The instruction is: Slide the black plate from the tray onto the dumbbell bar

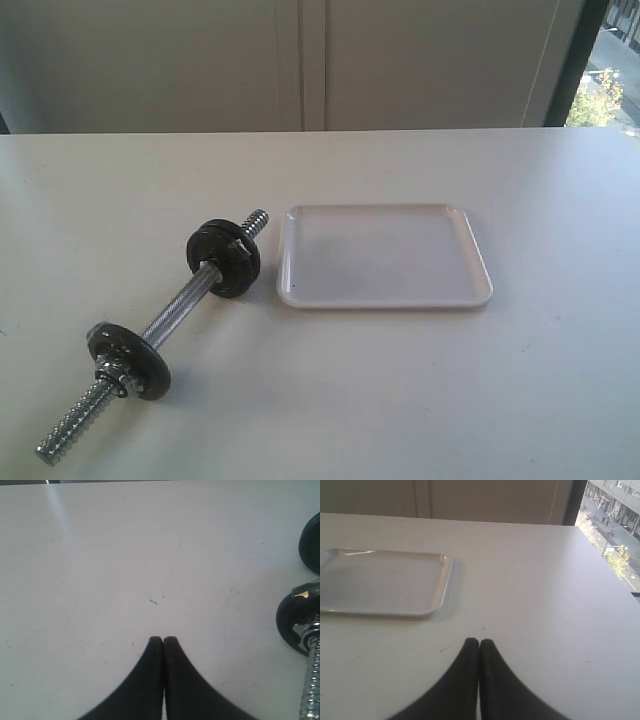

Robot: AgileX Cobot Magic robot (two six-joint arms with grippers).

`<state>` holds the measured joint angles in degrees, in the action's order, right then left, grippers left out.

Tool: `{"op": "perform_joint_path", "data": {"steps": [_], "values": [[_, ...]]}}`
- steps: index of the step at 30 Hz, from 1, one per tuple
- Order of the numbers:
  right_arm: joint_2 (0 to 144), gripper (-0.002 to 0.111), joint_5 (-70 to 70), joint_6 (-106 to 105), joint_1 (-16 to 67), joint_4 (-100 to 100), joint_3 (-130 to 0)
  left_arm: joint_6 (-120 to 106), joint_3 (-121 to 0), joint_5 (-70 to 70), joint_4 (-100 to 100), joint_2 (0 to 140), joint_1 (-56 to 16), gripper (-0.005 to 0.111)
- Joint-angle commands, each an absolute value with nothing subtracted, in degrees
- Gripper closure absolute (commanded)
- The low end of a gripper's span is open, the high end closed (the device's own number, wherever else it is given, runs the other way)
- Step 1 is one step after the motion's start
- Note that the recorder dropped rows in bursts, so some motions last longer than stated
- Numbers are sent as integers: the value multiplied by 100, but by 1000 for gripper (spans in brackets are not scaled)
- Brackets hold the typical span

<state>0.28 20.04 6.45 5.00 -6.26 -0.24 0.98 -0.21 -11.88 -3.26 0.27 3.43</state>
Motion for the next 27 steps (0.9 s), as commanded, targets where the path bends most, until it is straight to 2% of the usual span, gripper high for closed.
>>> {"op": "perform_joint_path", "data": {"steps": [1,27], "values": [[0,108,1998,647,450,-648,0,131,0,-1166,-336,0,315,107],[0,108,1998,647,450,-648,0,131,0,-1166,-336,0,152,107]]}}
